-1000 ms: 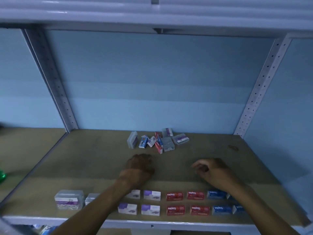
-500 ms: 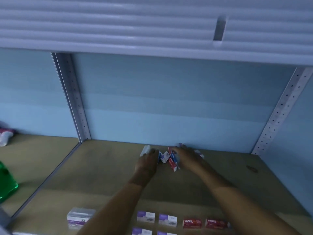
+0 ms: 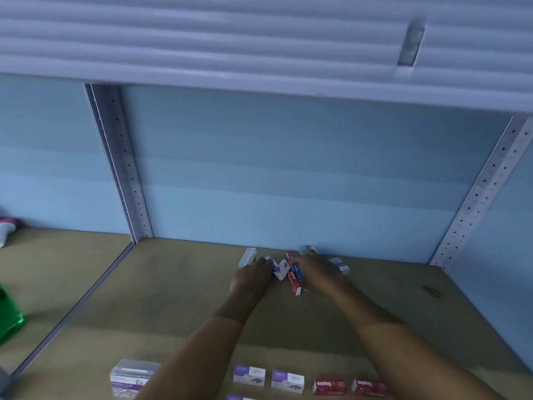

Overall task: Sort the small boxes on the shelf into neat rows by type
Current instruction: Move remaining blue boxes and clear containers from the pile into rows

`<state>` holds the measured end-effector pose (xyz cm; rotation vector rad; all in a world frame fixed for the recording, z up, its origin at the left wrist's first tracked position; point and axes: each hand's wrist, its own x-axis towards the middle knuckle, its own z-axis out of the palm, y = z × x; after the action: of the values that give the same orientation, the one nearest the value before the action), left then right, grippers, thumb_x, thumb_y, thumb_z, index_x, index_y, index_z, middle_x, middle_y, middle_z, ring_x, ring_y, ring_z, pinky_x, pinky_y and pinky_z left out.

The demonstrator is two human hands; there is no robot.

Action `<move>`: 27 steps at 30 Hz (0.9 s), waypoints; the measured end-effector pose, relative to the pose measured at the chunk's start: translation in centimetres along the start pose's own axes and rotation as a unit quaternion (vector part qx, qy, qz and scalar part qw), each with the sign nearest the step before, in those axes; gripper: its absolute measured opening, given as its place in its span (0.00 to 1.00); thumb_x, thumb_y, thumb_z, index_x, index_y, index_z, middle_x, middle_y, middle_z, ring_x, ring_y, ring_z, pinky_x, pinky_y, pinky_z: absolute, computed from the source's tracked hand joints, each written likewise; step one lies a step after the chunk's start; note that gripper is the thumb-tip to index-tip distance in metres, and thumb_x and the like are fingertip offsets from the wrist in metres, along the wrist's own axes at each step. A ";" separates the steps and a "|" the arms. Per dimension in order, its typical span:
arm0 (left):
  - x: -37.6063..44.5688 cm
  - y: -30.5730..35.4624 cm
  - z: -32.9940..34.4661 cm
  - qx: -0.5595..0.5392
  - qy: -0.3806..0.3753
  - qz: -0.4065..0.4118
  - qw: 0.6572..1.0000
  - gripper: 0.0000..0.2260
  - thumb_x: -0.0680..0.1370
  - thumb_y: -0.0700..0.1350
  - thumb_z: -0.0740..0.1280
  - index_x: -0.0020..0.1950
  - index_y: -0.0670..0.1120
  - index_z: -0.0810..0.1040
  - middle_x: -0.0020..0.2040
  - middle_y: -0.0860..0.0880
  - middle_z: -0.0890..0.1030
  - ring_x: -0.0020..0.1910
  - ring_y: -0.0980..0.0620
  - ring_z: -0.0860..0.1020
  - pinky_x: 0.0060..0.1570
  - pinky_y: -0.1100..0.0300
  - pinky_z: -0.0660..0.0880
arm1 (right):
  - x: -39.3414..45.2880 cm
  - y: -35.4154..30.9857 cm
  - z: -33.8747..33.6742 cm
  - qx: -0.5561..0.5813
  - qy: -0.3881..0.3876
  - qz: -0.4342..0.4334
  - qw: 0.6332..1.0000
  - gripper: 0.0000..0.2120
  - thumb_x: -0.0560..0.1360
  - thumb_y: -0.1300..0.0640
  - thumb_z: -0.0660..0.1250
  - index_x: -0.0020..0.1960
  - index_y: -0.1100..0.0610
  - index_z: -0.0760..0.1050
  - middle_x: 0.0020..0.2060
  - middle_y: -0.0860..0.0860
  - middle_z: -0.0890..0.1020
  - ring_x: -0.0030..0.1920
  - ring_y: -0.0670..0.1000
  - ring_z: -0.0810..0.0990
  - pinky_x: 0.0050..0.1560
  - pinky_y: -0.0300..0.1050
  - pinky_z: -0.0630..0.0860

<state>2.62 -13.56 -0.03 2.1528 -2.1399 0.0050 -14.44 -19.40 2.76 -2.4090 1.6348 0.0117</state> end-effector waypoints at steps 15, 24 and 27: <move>-3.4 -1.8 -3.6 -0.200 0.052 0.004 0.978 0.19 0.66 0.58 0.75 0.52 0.51 0.76 0.51 0.51 0.79 0.47 0.49 0.79 0.43 0.56 0.75 | -4.6 2.8 -4.7 0.110 -0.004 -0.072 0.991 0.24 0.70 0.64 0.72 0.60 0.41 0.76 0.43 0.47 0.83 0.41 0.46 0.82 0.41 0.43 0.78; -9.8 -0.8 -3.3 -0.126 -0.059 0.015 0.990 0.24 0.69 0.62 0.73 0.61 0.54 0.77 0.59 0.53 0.78 0.56 0.52 0.78 0.54 0.60 0.75 | -10.9 3.5 -2.5 0.068 -0.117 -0.134 0.982 0.20 0.76 0.64 0.69 0.61 0.42 0.78 0.48 0.50 0.83 0.43 0.47 0.78 0.44 0.40 0.74; -10.9 -0.2 -3.0 -0.129 -0.066 0.010 0.989 0.26 0.70 0.61 0.73 0.64 0.53 0.76 0.61 0.52 0.77 0.59 0.51 0.76 0.57 0.60 0.73 | -12.0 3.6 -1.1 0.051 -0.137 -0.133 0.980 0.20 0.77 0.62 0.70 0.61 0.39 0.77 0.45 0.44 0.81 0.44 0.46 0.80 0.44 0.37 0.74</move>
<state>2.96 -2.44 2.14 2.0344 -2.0931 -0.4011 -22.37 -9.91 4.76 -2.4007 1.1609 0.2016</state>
